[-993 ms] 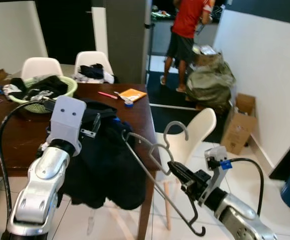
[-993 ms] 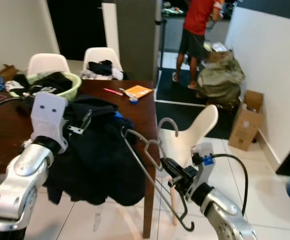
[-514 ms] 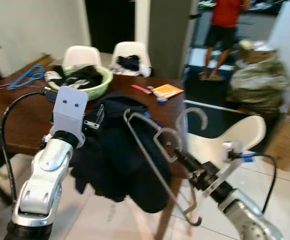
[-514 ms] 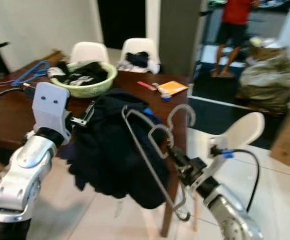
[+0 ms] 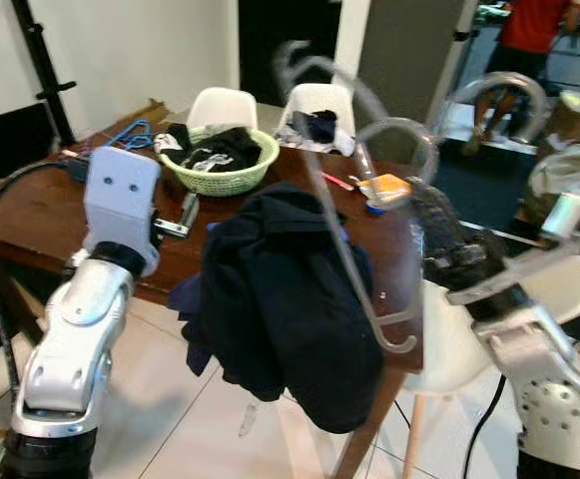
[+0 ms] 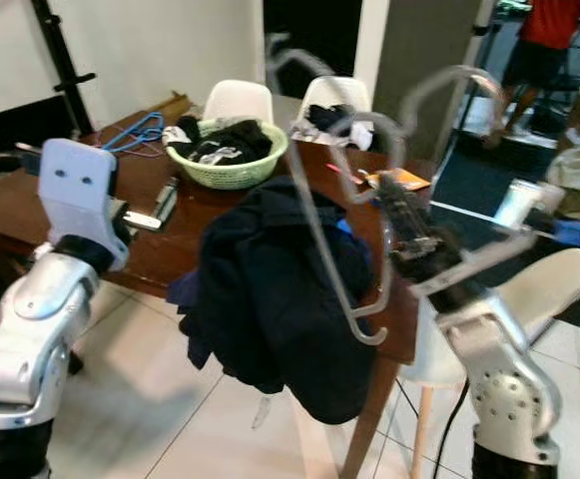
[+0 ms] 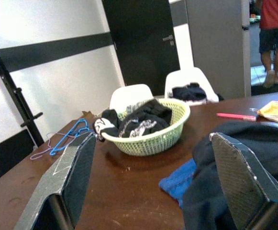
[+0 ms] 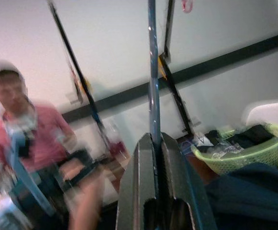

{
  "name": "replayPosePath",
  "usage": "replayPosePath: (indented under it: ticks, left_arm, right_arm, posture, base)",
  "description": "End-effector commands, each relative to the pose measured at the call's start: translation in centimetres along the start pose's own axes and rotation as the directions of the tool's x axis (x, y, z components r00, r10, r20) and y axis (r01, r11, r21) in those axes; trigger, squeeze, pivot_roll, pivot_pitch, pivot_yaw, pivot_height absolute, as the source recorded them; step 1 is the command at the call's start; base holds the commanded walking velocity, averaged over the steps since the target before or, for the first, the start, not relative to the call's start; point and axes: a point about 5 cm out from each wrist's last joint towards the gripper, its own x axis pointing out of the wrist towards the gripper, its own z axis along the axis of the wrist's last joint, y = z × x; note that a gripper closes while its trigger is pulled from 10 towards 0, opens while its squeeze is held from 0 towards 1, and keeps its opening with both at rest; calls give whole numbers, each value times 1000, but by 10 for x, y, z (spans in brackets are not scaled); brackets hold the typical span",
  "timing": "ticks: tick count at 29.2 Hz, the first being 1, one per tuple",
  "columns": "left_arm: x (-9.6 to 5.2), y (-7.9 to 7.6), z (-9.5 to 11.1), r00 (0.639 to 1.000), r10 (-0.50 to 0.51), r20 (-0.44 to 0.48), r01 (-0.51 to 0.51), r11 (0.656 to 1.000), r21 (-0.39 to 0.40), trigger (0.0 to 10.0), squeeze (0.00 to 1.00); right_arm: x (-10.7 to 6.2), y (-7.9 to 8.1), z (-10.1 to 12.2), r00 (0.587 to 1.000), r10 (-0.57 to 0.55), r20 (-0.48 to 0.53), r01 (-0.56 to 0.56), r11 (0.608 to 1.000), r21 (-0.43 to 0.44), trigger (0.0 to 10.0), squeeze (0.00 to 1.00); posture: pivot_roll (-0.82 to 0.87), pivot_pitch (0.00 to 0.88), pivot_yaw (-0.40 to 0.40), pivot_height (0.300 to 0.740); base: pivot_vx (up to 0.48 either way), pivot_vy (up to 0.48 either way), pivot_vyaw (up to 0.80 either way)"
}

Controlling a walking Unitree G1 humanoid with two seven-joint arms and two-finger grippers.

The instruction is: Hang hanger

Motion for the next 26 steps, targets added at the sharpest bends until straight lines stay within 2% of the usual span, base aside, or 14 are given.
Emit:
replayPosePath:
  ticks: [1, 8, 17, 22, 26]
  left_arm:
    - [1, 13, -3, 998, 60, -12, -60, 998, -2, 10000, 0]
    - [-4, 33, -9, 989, 143, -38, -144, 990, -10, 10000, 0]
    - [-3, 39, -10, 987, 158, -39, -159, 987, -18, 10000, 0]
    - [0, 50, -9, 981, 193, -39, -194, 980, -35, 10000, 0]
    - [1, 52, -9, 979, 198, -37, -199, 979, -34, 10000, 0]
  right_arm:
    - [3, -1, -10, 998, -36, -60, 35, 999, -27, 10000, 0]
    - [8, -4, -21, 993, -81, -90, 79, 997, -25, 10000, 0]
    - [9, -8, -20, 990, -91, -105, 87, 995, -40, 10000, 0]
    - [6, -8, -26, 988, -102, -117, 98, 994, -40, 10000, 0]
    - [7, -7, -26, 988, -104, -118, 99, 994, -42, 10000, 0]
  posture:
    - [74, 0, -60, 740]
    - [86, 0, -68, 740]
    - [83, 0, -69, 740]
    - [82, 0, -68, 740]
    - [82, 0, -68, 740]
  base:
    - [0, 0, 0]
    - [317, 0, 0]
    - [424, 0, 0]
    - [476, 0, 0]
    - [474, 0, 0]
